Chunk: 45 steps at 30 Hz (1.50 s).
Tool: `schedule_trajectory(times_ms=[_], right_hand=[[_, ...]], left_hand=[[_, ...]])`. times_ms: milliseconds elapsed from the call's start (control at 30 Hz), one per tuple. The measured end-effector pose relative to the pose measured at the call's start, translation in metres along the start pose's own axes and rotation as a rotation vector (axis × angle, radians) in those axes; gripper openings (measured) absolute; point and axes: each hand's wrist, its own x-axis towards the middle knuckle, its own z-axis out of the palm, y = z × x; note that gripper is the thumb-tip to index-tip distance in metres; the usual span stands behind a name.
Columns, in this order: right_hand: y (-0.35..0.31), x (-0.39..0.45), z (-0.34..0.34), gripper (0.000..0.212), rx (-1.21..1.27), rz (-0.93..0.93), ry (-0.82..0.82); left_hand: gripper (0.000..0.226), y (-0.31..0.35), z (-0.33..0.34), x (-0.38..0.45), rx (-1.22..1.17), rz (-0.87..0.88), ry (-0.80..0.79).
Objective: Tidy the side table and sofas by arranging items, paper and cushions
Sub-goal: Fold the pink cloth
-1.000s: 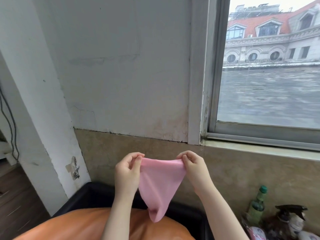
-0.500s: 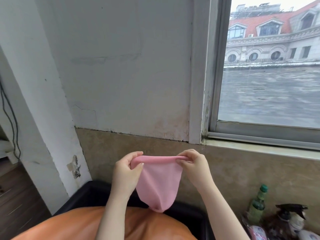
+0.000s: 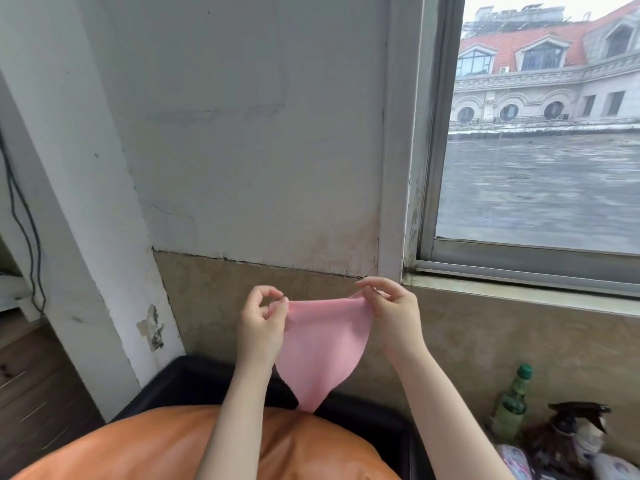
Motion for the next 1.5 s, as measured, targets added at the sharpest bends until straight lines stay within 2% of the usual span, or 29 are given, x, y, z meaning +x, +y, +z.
schedule_trajectory(times_ms=[133,233,300,367,433,567,733,933,1167,1300,1367,1500], right_hand=[[0.000,0.004,-0.002,0.033,0.069,0.054,-0.091],[-0.004,0.003,-0.008,0.025,0.040,0.070,-0.192],[-0.008,0.002,-0.010,0.032,-0.066,0.030,-0.221],[-0.009,0.002,-0.009,0.038,-0.226,-0.045,-0.195],[-0.009,0.002,-0.008,0.036,-0.340,-0.117,-0.134],[-0.005,0.002,-0.006,0.026,-0.424,-0.225,-0.035],[-0.002,0.003,-0.008,0.031,-0.346,-0.213,-0.065],[-0.001,-0.001,-0.004,0.040,-0.123,-0.100,-0.080],[0.001,0.000,-0.002,0.035,0.006,-0.011,-0.080],[0.001,-0.001,-0.003,0.041,0.029,0.078,-0.128],[0.002,-0.002,-0.002,0.041,-0.020,0.079,-0.099],[0.005,-0.001,-0.002,0.038,-0.066,0.046,0.099]], left_hand=[[0.025,0.004,0.000,0.000,-0.193,-0.050,-0.026],[0.018,0.003,-0.006,-0.002,-0.212,-0.091,-0.113],[0.021,0.001,-0.010,-0.001,-0.162,-0.068,-0.166],[0.027,0.002,-0.012,-0.001,-0.033,0.013,-0.170],[0.022,0.006,-0.010,-0.004,0.075,0.106,-0.135],[0.023,0.006,-0.006,-0.005,0.103,0.165,-0.046],[0.017,0.002,-0.005,-0.003,0.036,0.046,-0.057],[0.016,-0.003,0.000,-0.003,-0.016,0.037,0.010],[0.013,0.000,-0.003,-0.002,-0.150,-0.008,0.045],[0.013,-0.001,-0.003,-0.001,-0.217,-0.037,0.067],[0.013,-0.002,-0.003,-0.001,-0.230,-0.046,0.074],[0.013,-0.003,0.001,-0.002,-0.222,-0.041,0.074]])
